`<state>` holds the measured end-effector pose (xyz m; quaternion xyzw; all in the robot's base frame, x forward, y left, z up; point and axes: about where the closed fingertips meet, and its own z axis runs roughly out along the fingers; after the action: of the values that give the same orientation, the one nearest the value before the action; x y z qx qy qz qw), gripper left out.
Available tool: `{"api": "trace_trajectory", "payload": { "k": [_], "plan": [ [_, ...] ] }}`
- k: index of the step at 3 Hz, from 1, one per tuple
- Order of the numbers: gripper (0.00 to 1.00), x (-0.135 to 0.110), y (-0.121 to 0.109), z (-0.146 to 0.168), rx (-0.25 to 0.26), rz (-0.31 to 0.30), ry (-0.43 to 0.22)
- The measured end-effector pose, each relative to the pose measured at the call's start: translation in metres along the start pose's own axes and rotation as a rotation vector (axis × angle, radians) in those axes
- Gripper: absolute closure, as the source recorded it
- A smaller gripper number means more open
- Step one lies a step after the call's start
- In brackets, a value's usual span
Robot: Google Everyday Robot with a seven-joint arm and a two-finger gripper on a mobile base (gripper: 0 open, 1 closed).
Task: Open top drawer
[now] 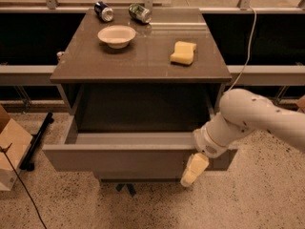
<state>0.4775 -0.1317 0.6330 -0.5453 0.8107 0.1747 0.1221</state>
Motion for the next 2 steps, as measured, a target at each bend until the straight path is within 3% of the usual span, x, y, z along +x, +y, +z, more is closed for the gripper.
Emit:
{"api": "trace_trajectory", "payload": {
  "k": [1,2],
  "plan": [
    [0.00,0.001,0.003,0.000,-0.001,0.015,-0.005],
    [0.14,0.011,0.026,0.003,-0.012,0.062,-0.010]
  ]
}}
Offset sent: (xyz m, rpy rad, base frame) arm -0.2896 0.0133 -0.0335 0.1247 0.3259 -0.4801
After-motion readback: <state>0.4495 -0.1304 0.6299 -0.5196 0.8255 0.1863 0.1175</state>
